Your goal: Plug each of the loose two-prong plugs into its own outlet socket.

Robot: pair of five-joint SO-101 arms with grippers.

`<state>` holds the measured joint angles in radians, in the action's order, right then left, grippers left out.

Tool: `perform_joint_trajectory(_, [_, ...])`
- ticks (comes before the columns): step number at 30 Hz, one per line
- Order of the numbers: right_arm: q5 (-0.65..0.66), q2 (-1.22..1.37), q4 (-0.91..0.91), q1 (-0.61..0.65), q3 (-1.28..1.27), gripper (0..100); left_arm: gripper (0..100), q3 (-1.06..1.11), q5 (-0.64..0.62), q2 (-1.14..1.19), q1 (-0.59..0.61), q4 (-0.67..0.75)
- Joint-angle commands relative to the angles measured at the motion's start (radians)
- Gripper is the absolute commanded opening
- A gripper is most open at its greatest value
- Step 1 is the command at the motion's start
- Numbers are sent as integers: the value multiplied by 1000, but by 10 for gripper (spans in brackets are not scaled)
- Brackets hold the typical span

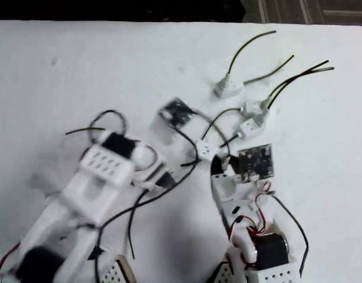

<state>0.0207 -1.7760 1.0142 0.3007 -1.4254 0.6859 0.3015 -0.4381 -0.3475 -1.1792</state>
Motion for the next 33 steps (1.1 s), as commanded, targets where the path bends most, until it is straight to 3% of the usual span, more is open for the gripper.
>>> perform_joint_trajectory(1, [15, 10, 1, 61, 8, 16, 205, 64, -46, -286, 134, -8])
perform_joint_trajectory(7, [20, 24, -10, 153, 8, 16, 17, 222, -46, -549, 392, -5])
perform_joint_trajectory(15, [21, 346, -236, 263, 35, 16, 23, 473, -44, -786, 610, 32])
perform_joint_trajectory(24, [23, 745, -492, 343, 129, 16, 23, 753, 77, -1000, 636, 104])
perform_joint_trajectory(33, [61, 972, -696, 343, 127, 16, 23, 838, 81, -1147, 636, 91])
